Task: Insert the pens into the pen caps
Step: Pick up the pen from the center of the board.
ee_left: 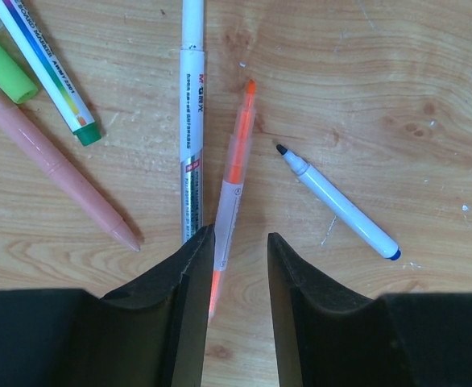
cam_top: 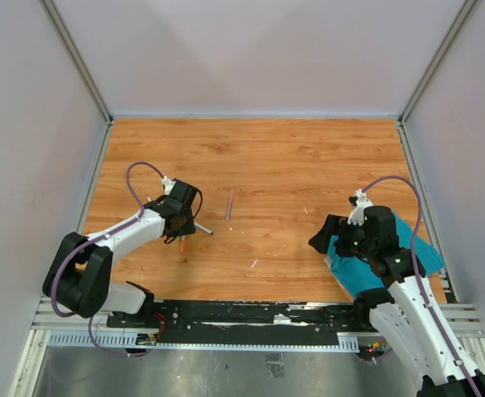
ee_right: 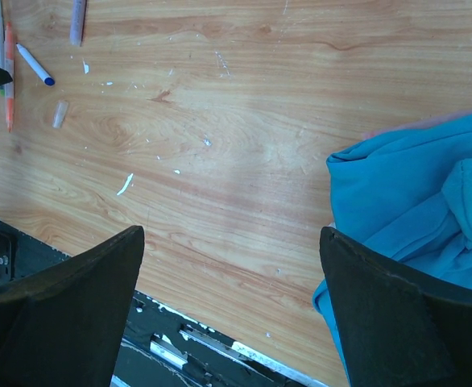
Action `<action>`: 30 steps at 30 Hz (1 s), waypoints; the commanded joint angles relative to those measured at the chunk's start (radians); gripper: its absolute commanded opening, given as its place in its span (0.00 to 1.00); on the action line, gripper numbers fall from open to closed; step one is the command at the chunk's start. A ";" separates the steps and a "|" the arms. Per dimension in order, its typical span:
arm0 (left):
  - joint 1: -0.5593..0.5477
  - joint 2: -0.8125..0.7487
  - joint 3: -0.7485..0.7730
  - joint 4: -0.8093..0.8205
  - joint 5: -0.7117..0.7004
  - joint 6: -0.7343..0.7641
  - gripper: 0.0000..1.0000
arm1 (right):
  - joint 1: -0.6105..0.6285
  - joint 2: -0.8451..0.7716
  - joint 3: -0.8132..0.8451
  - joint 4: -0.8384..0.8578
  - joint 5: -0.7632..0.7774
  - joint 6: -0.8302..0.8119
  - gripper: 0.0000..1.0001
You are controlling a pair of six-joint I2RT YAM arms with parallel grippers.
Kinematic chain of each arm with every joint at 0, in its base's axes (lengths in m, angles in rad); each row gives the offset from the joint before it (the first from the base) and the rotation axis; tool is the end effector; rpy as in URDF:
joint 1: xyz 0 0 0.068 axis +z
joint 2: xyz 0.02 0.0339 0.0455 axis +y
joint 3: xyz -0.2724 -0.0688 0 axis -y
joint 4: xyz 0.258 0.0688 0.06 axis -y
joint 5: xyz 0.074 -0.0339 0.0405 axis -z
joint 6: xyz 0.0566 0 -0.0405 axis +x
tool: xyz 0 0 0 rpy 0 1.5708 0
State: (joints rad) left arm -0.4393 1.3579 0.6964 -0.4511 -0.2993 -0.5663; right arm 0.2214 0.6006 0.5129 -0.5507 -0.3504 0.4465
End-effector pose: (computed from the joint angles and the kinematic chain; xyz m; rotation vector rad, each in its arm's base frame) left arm 0.2420 -0.0953 0.1537 -0.2562 2.5884 0.0513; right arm 0.1515 0.0540 0.2288 0.0538 2.2682 0.7507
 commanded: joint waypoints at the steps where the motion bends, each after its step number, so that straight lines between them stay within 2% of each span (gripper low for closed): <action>1: 0.013 0.010 -0.013 0.032 0.002 0.013 0.37 | -0.012 -0.006 0.017 0.012 -0.022 -0.012 0.90; 18: 0.026 0.059 -0.006 0.038 -0.003 0.015 0.36 | -0.013 -0.014 0.000 0.015 -0.039 -0.004 0.90; 28: 0.032 0.090 -0.027 0.062 0.010 0.015 0.29 | -0.013 -0.018 -0.002 0.018 -0.040 -0.004 0.89; 30: 0.033 0.096 -0.026 0.063 0.005 0.014 0.24 | -0.013 -0.019 0.000 0.016 -0.038 -0.006 0.89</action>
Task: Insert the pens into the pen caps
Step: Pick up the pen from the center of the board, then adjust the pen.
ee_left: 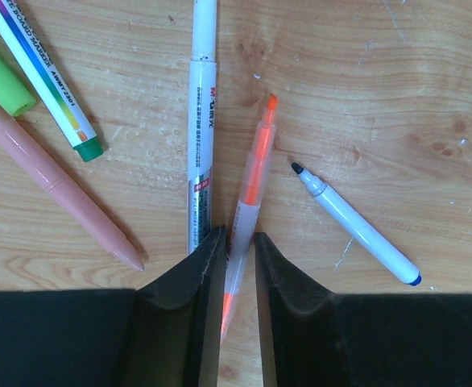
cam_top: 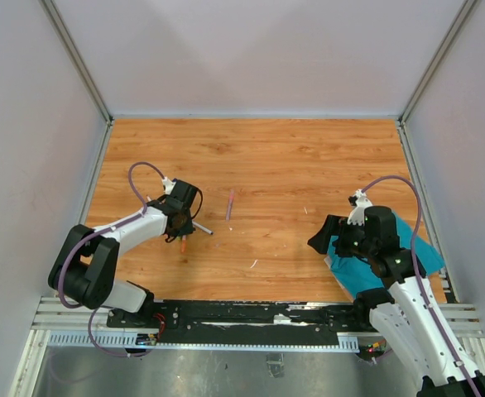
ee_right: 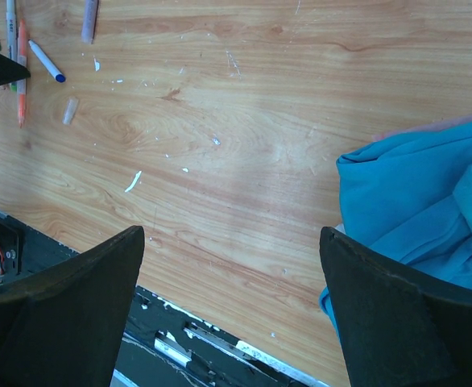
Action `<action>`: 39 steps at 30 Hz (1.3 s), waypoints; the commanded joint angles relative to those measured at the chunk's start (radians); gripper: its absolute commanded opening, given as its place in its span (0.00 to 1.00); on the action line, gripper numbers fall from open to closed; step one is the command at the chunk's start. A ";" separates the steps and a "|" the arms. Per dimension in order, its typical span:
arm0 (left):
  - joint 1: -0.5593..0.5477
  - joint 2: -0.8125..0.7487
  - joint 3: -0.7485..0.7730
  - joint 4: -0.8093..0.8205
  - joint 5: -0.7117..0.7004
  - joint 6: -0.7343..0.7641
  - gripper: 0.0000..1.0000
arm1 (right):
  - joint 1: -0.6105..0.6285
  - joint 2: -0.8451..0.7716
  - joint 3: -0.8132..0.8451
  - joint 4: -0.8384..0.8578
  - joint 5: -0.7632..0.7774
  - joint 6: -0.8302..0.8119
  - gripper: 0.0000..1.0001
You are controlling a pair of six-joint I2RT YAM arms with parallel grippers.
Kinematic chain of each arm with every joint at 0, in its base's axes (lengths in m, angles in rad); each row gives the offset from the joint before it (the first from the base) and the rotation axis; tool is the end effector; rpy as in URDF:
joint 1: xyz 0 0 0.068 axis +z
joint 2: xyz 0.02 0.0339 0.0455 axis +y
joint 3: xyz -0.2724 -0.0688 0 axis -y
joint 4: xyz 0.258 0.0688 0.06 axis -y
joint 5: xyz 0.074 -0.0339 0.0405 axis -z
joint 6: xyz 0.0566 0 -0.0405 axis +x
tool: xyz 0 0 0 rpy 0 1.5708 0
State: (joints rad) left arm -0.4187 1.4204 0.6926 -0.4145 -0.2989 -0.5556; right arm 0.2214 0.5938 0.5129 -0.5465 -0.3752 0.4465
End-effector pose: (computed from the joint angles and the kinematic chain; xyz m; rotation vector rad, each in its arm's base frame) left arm 0.2488 -0.0925 0.1395 -0.2654 2.6135 0.0819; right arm 0.1503 0.0551 0.2305 0.0362 2.2585 0.7791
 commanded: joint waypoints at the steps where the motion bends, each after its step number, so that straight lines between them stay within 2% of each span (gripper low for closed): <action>1: 0.012 0.033 -0.022 0.026 0.003 0.003 0.23 | -0.012 -0.012 0.001 0.013 -0.012 -0.006 0.89; 14: 0.012 -0.020 0.054 -0.004 -0.042 0.030 0.01 | -0.013 -0.012 -0.002 0.018 0.000 -0.007 0.89; 29: 0.012 -0.313 0.081 0.005 0.048 0.080 0.01 | -0.012 0.010 -0.049 0.160 -0.033 -0.050 0.90; 33: 0.005 -0.380 0.075 0.032 0.112 0.081 0.00 | -0.012 0.072 -0.028 0.201 -0.025 -0.096 0.90; 36: -0.015 -0.424 0.061 0.087 0.225 0.085 0.01 | -0.012 0.103 0.016 0.214 -0.020 -0.125 0.90; 39: -0.074 -0.461 0.063 0.115 0.235 0.075 0.01 | -0.012 0.117 0.058 0.226 -0.056 -0.150 0.90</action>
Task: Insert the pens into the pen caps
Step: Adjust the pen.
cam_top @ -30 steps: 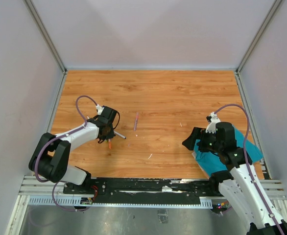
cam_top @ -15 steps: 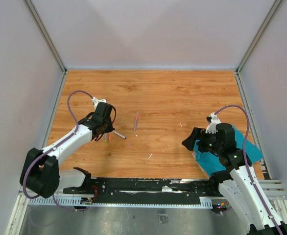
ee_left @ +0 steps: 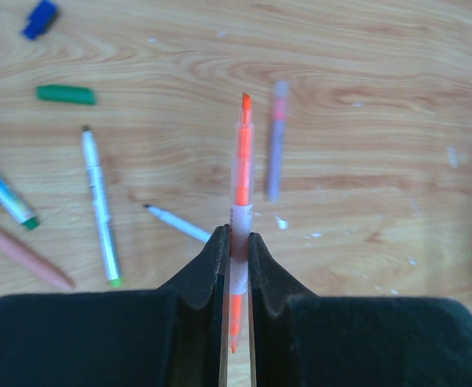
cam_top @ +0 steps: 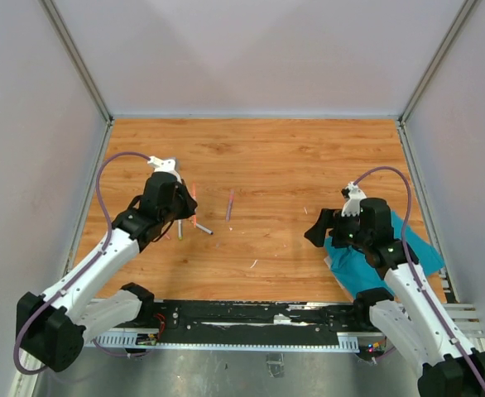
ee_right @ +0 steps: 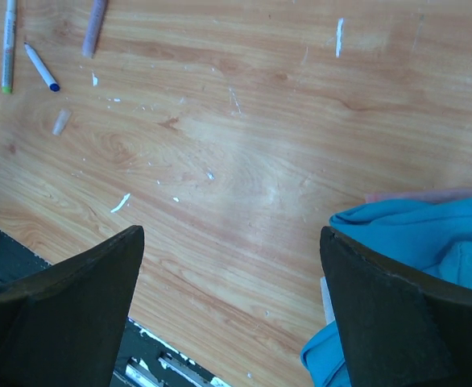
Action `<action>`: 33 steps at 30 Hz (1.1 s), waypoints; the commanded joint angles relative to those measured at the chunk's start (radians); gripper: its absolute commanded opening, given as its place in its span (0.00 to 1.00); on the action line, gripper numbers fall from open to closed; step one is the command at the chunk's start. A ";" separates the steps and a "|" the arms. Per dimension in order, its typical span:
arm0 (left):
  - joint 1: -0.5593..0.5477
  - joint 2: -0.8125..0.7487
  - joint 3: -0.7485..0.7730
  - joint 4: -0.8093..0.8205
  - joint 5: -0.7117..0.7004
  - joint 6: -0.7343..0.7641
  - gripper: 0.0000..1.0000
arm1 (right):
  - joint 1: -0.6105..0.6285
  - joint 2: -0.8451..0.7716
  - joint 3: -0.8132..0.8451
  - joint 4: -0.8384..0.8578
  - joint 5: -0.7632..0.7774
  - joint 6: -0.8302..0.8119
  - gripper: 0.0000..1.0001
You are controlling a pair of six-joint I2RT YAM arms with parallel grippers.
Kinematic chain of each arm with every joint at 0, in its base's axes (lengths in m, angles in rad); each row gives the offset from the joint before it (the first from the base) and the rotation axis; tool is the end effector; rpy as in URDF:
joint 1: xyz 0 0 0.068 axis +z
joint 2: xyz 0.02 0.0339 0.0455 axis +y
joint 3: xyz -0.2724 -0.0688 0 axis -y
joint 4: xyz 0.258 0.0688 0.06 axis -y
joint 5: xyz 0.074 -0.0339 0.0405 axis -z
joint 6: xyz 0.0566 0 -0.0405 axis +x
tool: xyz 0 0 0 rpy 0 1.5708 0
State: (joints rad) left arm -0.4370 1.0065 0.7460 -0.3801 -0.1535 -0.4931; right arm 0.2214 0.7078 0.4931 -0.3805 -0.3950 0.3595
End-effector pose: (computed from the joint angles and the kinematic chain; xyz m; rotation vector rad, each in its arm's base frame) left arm 0.2240 -0.0951 0.2575 -0.1481 2.2197 -0.3475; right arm 0.1732 0.0613 0.2235 -0.0813 2.2117 0.7564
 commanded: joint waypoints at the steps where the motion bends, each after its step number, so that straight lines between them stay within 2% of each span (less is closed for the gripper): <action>1: -0.077 -0.056 0.012 0.089 0.087 0.007 0.01 | -0.011 0.007 0.086 0.069 -0.045 -0.054 0.90; 6: -0.161 -0.051 0.011 0.164 0.147 0.014 0.00 | 0.011 0.031 0.099 0.148 -0.160 0.023 0.91; 9: -0.214 -0.033 0.017 0.193 0.137 0.007 0.01 | 0.072 0.042 0.113 0.173 -0.195 0.048 0.94; 15: -0.300 -0.055 -0.012 0.303 0.118 -0.039 0.01 | 0.255 0.028 0.132 0.235 -0.090 0.103 0.95; 24: -0.364 -0.102 -0.051 0.448 0.155 -0.088 0.00 | 0.518 -0.010 0.092 0.459 0.091 0.188 0.94; 28: -0.374 -0.133 -0.089 0.527 0.163 -0.125 0.00 | 0.558 -0.010 0.070 0.570 0.126 0.261 0.93; 33: -0.378 -0.121 -0.078 0.529 0.191 -0.131 0.01 | 0.582 0.031 0.053 0.705 0.140 0.323 0.88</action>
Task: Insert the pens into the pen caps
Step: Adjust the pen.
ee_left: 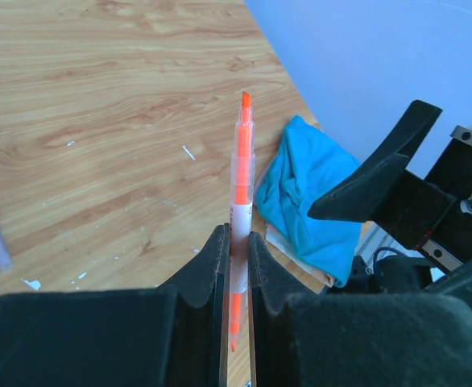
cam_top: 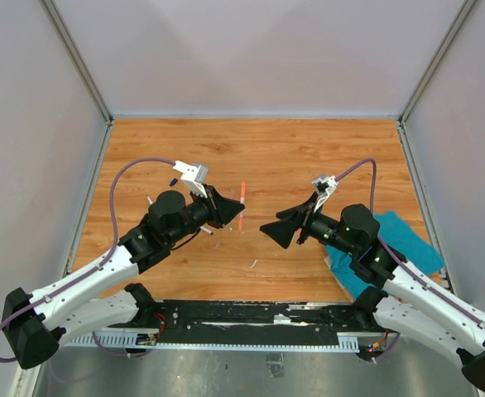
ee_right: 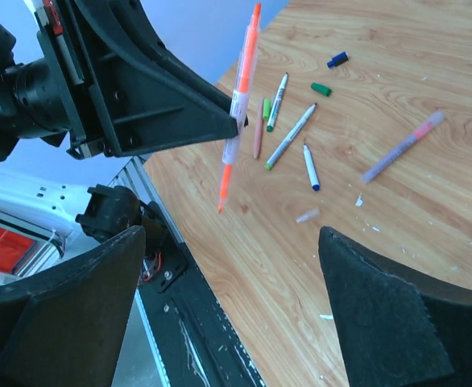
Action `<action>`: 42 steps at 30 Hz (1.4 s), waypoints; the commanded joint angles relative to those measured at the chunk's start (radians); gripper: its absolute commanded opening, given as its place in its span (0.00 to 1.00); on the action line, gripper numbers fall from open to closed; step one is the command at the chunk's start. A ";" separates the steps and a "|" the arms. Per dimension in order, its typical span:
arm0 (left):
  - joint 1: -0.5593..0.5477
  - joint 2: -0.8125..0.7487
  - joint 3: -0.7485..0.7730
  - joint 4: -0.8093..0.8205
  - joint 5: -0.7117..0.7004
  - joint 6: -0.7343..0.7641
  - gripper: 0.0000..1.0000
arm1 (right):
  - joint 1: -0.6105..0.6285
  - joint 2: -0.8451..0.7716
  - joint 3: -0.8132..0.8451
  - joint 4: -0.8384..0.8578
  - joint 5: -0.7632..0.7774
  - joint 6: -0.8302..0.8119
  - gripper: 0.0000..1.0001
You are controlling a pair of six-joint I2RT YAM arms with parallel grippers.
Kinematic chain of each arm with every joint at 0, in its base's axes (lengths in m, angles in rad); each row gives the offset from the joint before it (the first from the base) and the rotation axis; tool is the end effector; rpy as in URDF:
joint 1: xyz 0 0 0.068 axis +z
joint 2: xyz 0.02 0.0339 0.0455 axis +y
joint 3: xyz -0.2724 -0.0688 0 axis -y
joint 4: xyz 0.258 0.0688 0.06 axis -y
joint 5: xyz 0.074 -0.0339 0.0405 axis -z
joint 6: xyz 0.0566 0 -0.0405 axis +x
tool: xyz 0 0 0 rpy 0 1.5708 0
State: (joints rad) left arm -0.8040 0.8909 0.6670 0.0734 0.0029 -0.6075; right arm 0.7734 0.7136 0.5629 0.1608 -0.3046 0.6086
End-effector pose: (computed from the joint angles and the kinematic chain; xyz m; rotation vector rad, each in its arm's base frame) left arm 0.1683 -0.1749 0.3070 0.1825 1.8283 -1.0267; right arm 0.1356 0.1561 0.3137 -0.4030 1.6741 1.2967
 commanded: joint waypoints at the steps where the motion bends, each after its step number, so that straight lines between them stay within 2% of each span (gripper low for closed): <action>1: -0.011 -0.006 0.001 0.077 0.037 -0.017 0.01 | 0.039 0.034 -0.011 0.169 0.053 0.075 0.87; 7: -0.012 -0.011 -0.010 0.109 0.064 -0.011 0.00 | 0.082 0.089 0.012 0.221 0.074 0.073 0.79; 16: -0.012 -0.024 -0.024 0.137 0.072 -0.018 0.01 | 0.143 0.165 0.010 0.303 0.087 0.079 0.62; 24: -0.012 -0.038 -0.061 0.177 0.081 -0.041 0.00 | 0.149 0.211 0.024 0.335 0.130 0.093 0.46; 31: -0.012 -0.041 -0.064 0.180 0.082 -0.044 0.00 | 0.149 0.270 0.051 0.344 0.121 0.088 0.39; 38: -0.011 -0.045 -0.068 0.180 0.080 -0.045 0.01 | 0.149 0.323 0.068 0.380 0.090 0.095 0.27; 40: -0.012 -0.047 -0.074 0.184 0.080 -0.044 0.00 | 0.150 0.330 0.074 0.378 0.089 0.095 0.20; 42: -0.012 -0.050 -0.077 0.187 0.079 -0.046 0.01 | 0.148 0.335 0.077 0.373 0.089 0.095 0.06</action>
State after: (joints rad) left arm -0.8085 0.8608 0.6075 0.2104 0.0723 -0.6544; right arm 0.9043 1.0454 0.5991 0.4892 -0.2062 0.7071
